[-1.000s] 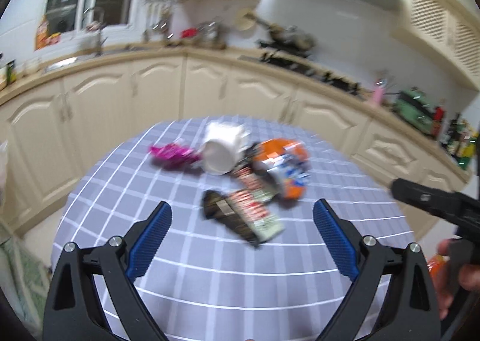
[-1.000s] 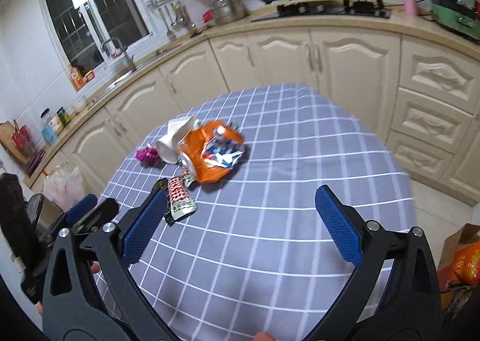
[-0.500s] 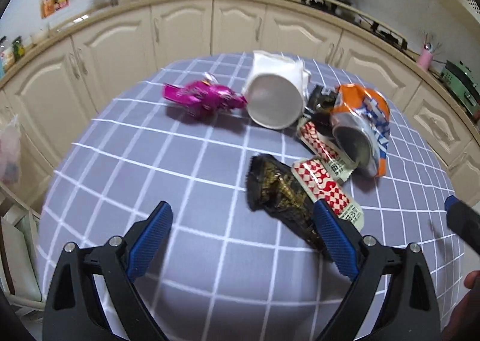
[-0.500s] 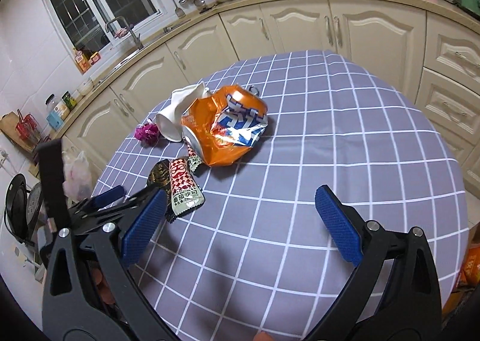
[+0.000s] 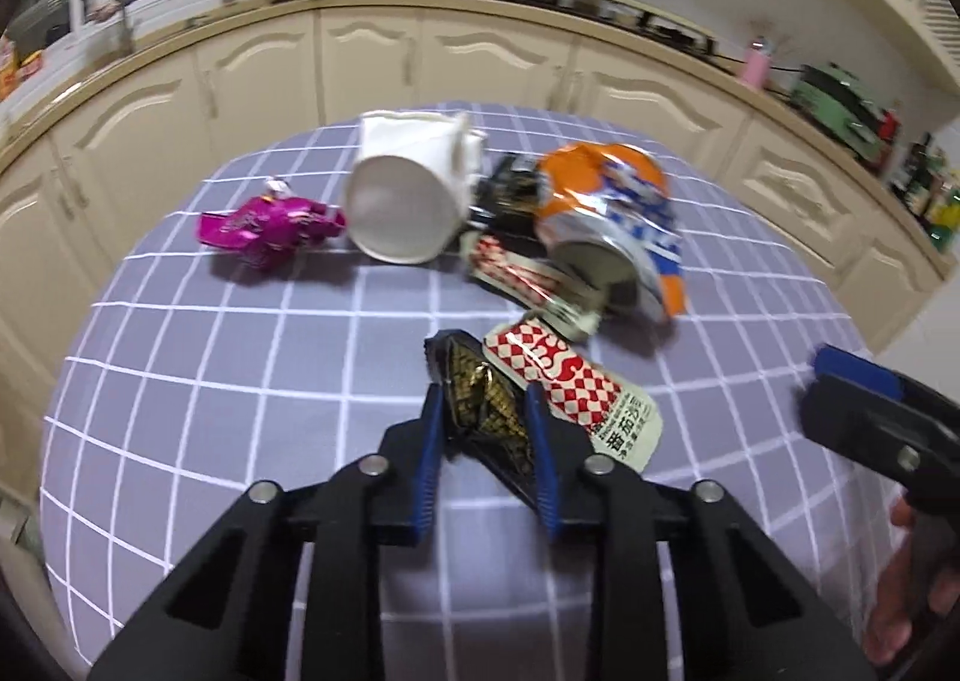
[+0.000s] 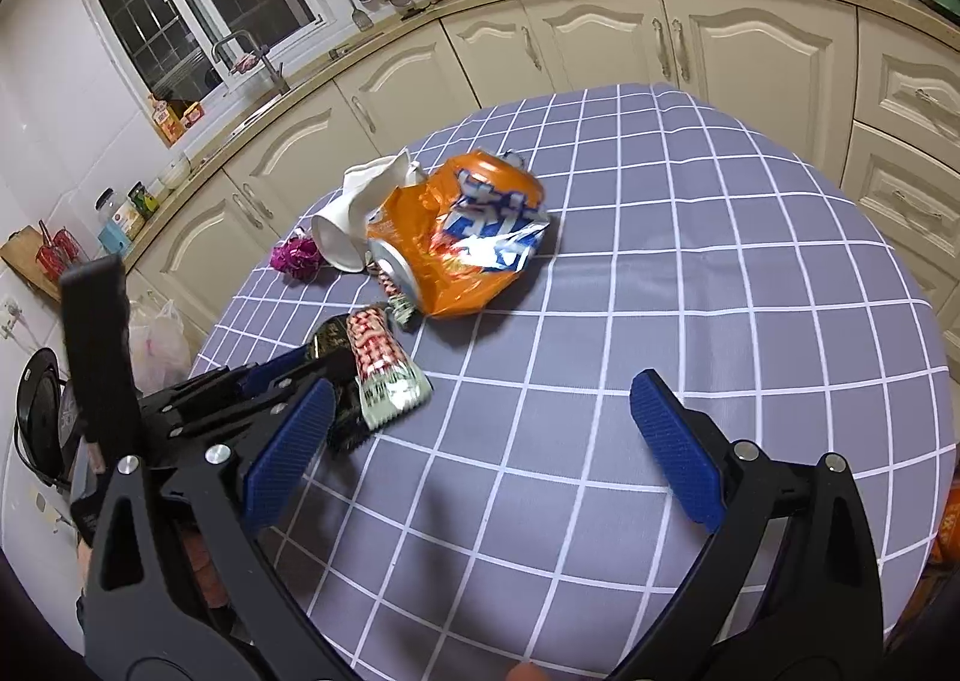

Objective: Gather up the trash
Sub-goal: 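Grasp the black chip bag with the left tool while the right tool grasps the red-white wrapper, then carry both items to the blue bin and open both tools over it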

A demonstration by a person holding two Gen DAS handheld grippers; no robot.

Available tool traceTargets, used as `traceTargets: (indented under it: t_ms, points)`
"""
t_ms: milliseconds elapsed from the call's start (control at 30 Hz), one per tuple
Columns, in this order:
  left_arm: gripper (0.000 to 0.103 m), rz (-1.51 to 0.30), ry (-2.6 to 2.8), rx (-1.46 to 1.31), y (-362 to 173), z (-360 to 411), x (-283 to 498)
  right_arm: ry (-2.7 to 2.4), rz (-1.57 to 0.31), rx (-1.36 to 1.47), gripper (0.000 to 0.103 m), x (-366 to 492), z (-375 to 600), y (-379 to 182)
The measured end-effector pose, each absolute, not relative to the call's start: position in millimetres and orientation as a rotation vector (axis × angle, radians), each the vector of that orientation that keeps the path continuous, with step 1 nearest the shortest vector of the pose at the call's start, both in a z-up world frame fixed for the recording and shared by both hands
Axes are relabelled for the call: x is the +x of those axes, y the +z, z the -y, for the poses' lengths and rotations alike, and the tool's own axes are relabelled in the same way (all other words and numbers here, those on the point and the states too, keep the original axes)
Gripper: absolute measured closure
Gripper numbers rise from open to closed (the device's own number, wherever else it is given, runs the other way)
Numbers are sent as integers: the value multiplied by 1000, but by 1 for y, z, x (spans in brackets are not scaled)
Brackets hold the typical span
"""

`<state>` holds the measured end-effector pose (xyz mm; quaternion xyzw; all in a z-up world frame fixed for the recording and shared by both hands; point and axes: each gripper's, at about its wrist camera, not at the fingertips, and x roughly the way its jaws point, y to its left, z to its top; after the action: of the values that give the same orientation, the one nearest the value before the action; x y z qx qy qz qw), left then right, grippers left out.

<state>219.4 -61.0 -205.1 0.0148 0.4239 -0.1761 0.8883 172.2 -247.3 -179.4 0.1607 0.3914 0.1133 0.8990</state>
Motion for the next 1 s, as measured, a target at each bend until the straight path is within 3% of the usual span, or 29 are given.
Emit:
traceTargets:
  t_ms: [333, 600, 667, 833, 1000]
  points:
    - [80, -857, -381, 46, -201, 31, 191, 338, -883, 183, 7, 190, 190, -196]
    - [80, -858, -366, 9, -201, 4, 190, 303, -884, -47, 50, 193, 143, -199]
    - [79, -861, -368, 16, -202, 6, 192, 298, -878, -86, 79, 191, 139, -200]
    - [70, -890, -371, 30, -207, 13, 197, 291, -874, -34, 87, 179, 156, -199]
    - [82, -870, -442, 71, -204, 29, 193, 272, -840, 62, 87, 165, 185, -189]
